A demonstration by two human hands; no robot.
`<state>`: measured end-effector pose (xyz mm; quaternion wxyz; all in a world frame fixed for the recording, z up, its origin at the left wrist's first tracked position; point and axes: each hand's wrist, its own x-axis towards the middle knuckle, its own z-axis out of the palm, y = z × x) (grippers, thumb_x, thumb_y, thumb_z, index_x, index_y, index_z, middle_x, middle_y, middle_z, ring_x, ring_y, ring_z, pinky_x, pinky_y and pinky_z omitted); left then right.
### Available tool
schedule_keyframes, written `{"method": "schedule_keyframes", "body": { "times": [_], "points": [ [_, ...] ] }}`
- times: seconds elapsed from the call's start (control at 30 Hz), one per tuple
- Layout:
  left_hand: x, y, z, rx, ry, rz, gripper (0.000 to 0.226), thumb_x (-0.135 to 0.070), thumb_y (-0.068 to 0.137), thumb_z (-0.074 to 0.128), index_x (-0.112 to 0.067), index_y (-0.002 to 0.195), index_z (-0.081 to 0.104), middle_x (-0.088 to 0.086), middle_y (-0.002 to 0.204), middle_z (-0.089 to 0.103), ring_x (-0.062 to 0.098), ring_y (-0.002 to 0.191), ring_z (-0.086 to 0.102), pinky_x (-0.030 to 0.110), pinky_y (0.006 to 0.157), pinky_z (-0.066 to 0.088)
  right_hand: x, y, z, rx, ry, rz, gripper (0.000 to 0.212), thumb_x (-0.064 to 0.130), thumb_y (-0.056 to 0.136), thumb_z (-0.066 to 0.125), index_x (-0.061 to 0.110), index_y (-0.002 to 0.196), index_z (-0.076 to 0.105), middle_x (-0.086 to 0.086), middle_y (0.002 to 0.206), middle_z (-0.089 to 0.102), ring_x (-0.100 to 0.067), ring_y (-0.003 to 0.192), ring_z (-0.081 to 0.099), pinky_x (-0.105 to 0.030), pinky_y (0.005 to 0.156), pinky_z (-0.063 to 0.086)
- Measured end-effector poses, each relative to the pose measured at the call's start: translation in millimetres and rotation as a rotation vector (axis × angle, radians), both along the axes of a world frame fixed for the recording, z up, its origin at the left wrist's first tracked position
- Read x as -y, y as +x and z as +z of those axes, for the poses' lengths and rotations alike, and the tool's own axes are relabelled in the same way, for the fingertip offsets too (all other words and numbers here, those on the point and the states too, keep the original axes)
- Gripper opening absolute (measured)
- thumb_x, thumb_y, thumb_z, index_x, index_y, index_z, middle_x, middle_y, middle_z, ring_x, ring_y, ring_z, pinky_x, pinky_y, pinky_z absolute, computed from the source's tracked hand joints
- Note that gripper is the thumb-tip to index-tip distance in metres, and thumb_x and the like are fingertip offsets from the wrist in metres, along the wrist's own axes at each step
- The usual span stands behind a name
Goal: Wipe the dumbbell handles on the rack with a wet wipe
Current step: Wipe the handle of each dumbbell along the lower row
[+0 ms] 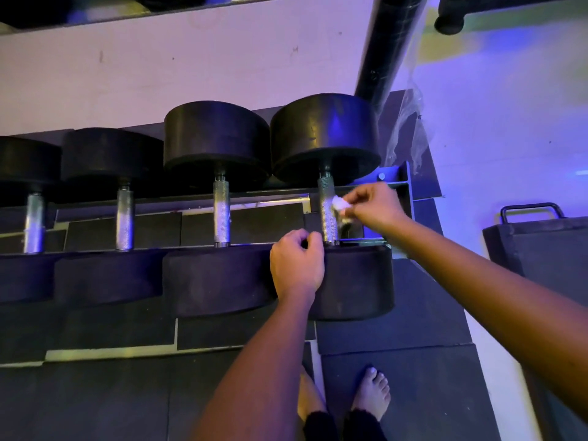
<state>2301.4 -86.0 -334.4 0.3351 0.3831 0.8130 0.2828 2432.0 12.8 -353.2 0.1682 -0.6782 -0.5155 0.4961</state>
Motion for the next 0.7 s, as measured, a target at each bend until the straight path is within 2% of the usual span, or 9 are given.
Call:
{"method": "schedule_keyframes", "body": {
  "times": [0.07, 0.13, 0.2, 0.33, 0.43, 0.53, 0.63, 0.67, 0.7],
  "points": [
    [0, 1, 1, 0.005, -0.001, 0.003, 0.028, -0.023, 0.085, 0.051, -0.010, 0.066, 0.067, 0.006, 0.063, 0.063, 0.022, 0.066, 0.058, 0.036, 0.056, 0.045, -10, -13, 11, 0.047, 0.204, -0.042, 0.005, 0.014, 0.075, 0.079, 0.016, 0.078, 0.075, -0.004, 0.071, 0.069, -0.010, 0.065, 0.060, -0.031, 0.070, 0.055],
    [0, 1, 2, 0.007, 0.002, 0.007, 0.028, -0.024, 0.086, 0.051, -0.011, 0.067, 0.067, 0.004, 0.063, 0.064, 0.020, 0.065, 0.058, 0.034, 0.056, 0.046, -16, -27, 20, 0.114, 0.310, 0.009, 0.014, 0.020, 0.080, 0.075, 0.011, 0.090, 0.076, -0.005, 0.077, 0.070, -0.015, 0.071, 0.063, -0.028, 0.071, 0.052],
    [1, 1, 2, 0.015, 0.005, 0.008, 0.029, -0.023, 0.087, 0.051, -0.012, 0.067, 0.067, 0.003, 0.062, 0.063, 0.017, 0.063, 0.057, 0.031, 0.055, 0.044, -14, -41, 22, 0.203, 0.328, 0.110, 0.016, 0.020, 0.084, 0.070, 0.011, 0.096, 0.075, -0.009, 0.088, 0.072, -0.023, 0.084, 0.066, -0.034, 0.079, 0.055],
    [2, 1, 4, 0.018, 0.012, 0.004, 0.032, -0.021, 0.087, 0.051, -0.015, 0.057, 0.056, -0.003, 0.052, 0.050, 0.011, 0.053, 0.045, 0.027, 0.049, 0.034, -3, -48, 21, 0.377, 0.249, 0.259, 0.012, 0.020, 0.085, 0.069, 0.013, 0.094, 0.074, -0.014, 0.097, 0.067, -0.031, 0.093, 0.062, -0.032, 0.076, 0.050],
    [2, 2, 3, 0.020, 0.015, 0.005, 0.033, -0.024, 0.088, 0.052, -0.017, 0.055, 0.055, -0.004, 0.052, 0.050, 0.011, 0.054, 0.046, 0.026, 0.050, 0.035, 8, -41, 22, 0.399, 0.128, 0.405, 0.017, 0.028, 0.081, 0.074, 0.011, 0.084, 0.075, -0.014, 0.090, 0.069, -0.029, 0.088, 0.064, -0.031, 0.076, 0.052],
    [2, 0, 2, 0.022, 0.020, 0.000, 0.031, -0.026, 0.088, 0.053, -0.015, 0.060, 0.061, -0.003, 0.056, 0.055, 0.014, 0.059, 0.051, 0.029, 0.053, 0.039, 14, -37, 20, 0.392, 0.011, 0.533, 0.009, 0.020, 0.078, 0.076, 0.011, 0.081, 0.076, -0.010, 0.086, 0.071, -0.024, 0.082, 0.066, -0.029, 0.073, 0.054],
    [3, -1, 0, 0.013, 0.027, 0.005, 0.032, -0.026, 0.086, 0.052, -0.012, 0.058, 0.057, 0.000, 0.054, 0.052, 0.020, 0.058, 0.050, 0.033, 0.053, 0.040, 4, -34, 27, 0.265, -0.012, 0.435, 0.008, 0.017, 0.078, 0.077, 0.012, 0.072, 0.075, -0.002, 0.059, 0.068, -0.010, 0.053, 0.065, -0.028, 0.064, 0.057],
    [2, -1, 0, 0.013, 0.027, 0.008, 0.032, -0.025, 0.086, 0.052, -0.011, 0.057, 0.056, 0.001, 0.053, 0.051, 0.021, 0.057, 0.049, 0.034, 0.053, 0.040, -3, -35, 29, 0.250, 0.048, 0.376, 0.009, 0.021, 0.079, 0.078, 0.014, 0.074, 0.075, 0.001, 0.057, 0.067, -0.006, 0.051, 0.063, -0.026, 0.064, 0.055],
    [2, -1, 0, 0.015, 0.029, 0.010, 0.032, -0.024, 0.086, 0.051, -0.010, 0.057, 0.057, 0.002, 0.053, 0.052, 0.021, 0.057, 0.049, 0.034, 0.053, 0.041, -12, -36, 32, 0.256, 0.132, 0.322, 0.010, 0.024, 0.080, 0.077, 0.015, 0.080, 0.076, 0.000, 0.063, 0.068, -0.007, 0.057, 0.063, -0.026, 0.068, 0.053]
  ]
}}
